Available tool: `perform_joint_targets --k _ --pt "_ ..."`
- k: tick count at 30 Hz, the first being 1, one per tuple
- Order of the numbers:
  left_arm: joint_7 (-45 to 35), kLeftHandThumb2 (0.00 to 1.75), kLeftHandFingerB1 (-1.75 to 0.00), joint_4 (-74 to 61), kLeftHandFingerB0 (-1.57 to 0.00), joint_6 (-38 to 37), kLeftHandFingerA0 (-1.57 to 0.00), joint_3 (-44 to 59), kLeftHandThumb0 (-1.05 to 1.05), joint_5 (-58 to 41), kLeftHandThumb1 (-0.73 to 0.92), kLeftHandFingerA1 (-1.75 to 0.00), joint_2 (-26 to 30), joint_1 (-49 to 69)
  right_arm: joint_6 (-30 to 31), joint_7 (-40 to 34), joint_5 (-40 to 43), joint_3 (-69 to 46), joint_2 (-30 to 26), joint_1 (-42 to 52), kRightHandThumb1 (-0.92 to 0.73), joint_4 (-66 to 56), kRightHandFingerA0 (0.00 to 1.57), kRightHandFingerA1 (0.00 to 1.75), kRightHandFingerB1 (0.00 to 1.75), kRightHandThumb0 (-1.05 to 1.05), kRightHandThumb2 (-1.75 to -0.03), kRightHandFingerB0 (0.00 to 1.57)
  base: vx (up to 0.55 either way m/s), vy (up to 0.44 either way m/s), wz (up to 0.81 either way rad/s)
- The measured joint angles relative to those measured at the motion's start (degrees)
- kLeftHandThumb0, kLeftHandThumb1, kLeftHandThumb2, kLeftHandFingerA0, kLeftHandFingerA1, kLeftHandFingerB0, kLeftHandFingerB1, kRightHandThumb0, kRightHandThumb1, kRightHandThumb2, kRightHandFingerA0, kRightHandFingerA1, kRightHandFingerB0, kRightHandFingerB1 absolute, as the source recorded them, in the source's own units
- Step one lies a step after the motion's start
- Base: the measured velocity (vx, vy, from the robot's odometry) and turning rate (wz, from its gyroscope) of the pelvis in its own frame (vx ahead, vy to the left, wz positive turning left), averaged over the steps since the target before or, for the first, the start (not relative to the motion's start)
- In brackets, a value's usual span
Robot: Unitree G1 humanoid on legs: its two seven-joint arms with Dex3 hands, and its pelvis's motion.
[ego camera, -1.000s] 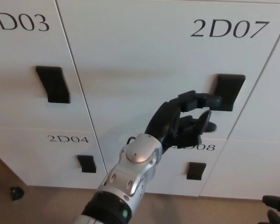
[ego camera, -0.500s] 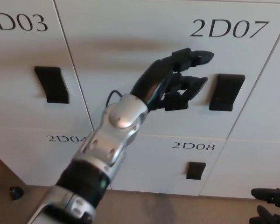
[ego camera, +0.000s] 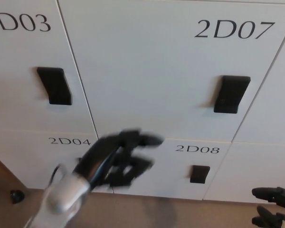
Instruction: The robot walks towards an open cabinet and lifts its left hand to push the door towards the right to close it.
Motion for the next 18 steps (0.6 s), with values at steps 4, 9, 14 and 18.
perform_joint_targets --k 4,9,14,18 --pt "-1.13 0.60 -0.45 -1.94 -0.64 -0.50 -0.75 3.35 -0.50 -0.76 0.66 -0.47 2.85 9.74 -0.01 -0.01 -0.41 0.25 -0.69 -0.47 -0.70 0.95 0.79 0.56 0.48 -0.40 -0.60 0.56 0.00 0.000 0.00" --pt "-2.11 0.60 -0.45 -2.97 -0.60 -1.66 -0.72 9.83 -0.50 -2.35 0.65 -0.46 5.54 20.13 -0.04 -0.04 -1.20 0.96 -1.67 -1.34 -0.69 3.01 0.80 0.56 0.47 -0.41 -0.61 0.56 0.00 0.000 0.00" --pt "-2.42 0.60 -0.44 -0.74 -0.54 -3.09 -0.64 18.98 -0.49 -3.94 0.66 -0.47 8.16 26.26 -0.45 -0.41 -3.04 1.79 -4.15 -3.20 -0.69 6.55 0.79 0.56 0.48 -0.42 -0.62 0.55 0.00 0.000 0.00" --pt "-2.27 0.60 -0.45 2.91 -0.57 -2.79 -0.64 21.88 -0.45 -4.32 0.66 -0.48 8.32 22.59 -0.95 -0.68 -4.13 2.06 -4.87 -4.16 -0.69 7.98 0.78 0.56 0.48 -0.40 -0.61 0.56 0.00 0.000 0.00"
